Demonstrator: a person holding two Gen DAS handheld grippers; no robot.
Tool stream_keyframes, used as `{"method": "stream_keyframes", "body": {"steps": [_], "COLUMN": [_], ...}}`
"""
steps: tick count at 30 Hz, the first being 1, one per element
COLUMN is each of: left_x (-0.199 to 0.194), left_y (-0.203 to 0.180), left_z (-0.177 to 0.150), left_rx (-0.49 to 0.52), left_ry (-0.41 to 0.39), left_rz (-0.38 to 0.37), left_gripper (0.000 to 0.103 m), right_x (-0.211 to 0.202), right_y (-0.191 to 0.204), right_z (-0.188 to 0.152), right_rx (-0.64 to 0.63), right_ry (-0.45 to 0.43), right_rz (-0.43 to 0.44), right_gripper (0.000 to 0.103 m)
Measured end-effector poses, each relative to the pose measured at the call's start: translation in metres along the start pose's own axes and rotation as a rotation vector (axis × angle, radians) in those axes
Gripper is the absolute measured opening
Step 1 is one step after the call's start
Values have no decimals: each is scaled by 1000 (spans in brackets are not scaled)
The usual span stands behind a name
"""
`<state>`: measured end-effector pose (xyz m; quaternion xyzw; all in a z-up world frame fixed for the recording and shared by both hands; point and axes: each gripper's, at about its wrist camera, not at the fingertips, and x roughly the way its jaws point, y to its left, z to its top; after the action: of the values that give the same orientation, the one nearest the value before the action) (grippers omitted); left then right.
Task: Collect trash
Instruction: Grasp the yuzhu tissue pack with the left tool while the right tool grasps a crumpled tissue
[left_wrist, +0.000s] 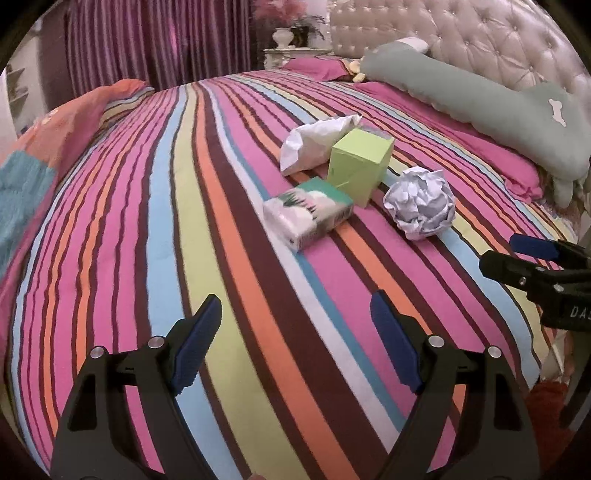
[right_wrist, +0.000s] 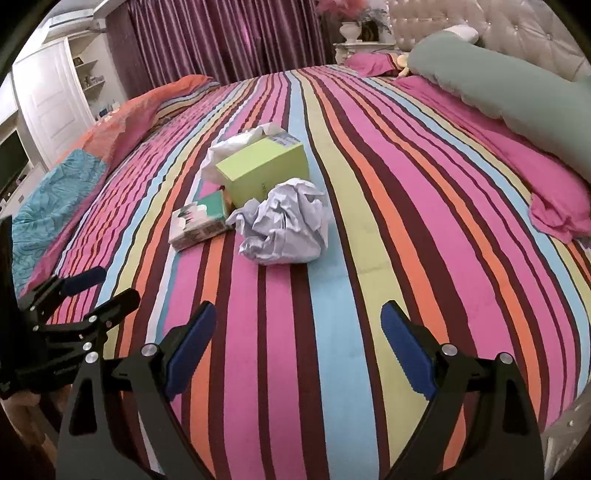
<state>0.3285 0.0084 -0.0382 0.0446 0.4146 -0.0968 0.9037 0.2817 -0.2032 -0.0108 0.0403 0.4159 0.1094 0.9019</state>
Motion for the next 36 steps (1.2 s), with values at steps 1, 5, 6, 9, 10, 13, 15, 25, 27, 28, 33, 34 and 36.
{"method": "stream_keyframes", "body": {"steps": [1, 5, 6, 9, 10, 13, 15, 25, 27, 28, 33, 34, 36], "left_x": [2, 14, 16, 23, 25, 30, 34, 59, 66, 69, 87, 89, 93], "left_y": [0, 1, 1, -2, -3, -2, -2, -2, -1, 0, -1, -2, -2], "left_z": [2, 10, 11, 17, 19, 26, 30, 47, 54, 57, 72, 74, 77], "left_rx": [3, 8, 11, 33, 39, 45, 44, 95, 102, 102, 114, 116, 108], "left_ry": [3, 14, 16, 19, 19, 19, 19, 53, 64, 68, 93, 94, 97], "left_rz": [-2, -7, -6, -1, -2, -10, -16, -8, -2, 0, 7, 8, 10], "left_gripper": [81, 81, 81, 81, 81, 81, 81, 81, 81, 81, 81, 81, 81], "right_x": [2, 7, 8, 13, 14, 18, 22, 43, 48, 51, 68, 71, 74], "right_y": [0, 2, 2, 2, 3, 4, 5, 10, 8, 8, 5, 5, 7], "right_z": [1, 8, 10, 16, 18, 23, 26, 39, 42, 44, 52, 53, 55], "right_rx": [-3, -23, -28, -43, -49, -63, -64, -78, -74, -72, -94, -97, -102], "right_ry": [2, 2, 1, 2, 2, 2, 5, 28, 34, 39, 74, 80, 79], "right_rz": [1, 0, -1, -3, -2, 4, 11, 16, 7, 5, -16, -13, -16], "right_gripper": [86, 86, 86, 86, 86, 86, 86, 86, 86, 86, 86, 86, 86]}}
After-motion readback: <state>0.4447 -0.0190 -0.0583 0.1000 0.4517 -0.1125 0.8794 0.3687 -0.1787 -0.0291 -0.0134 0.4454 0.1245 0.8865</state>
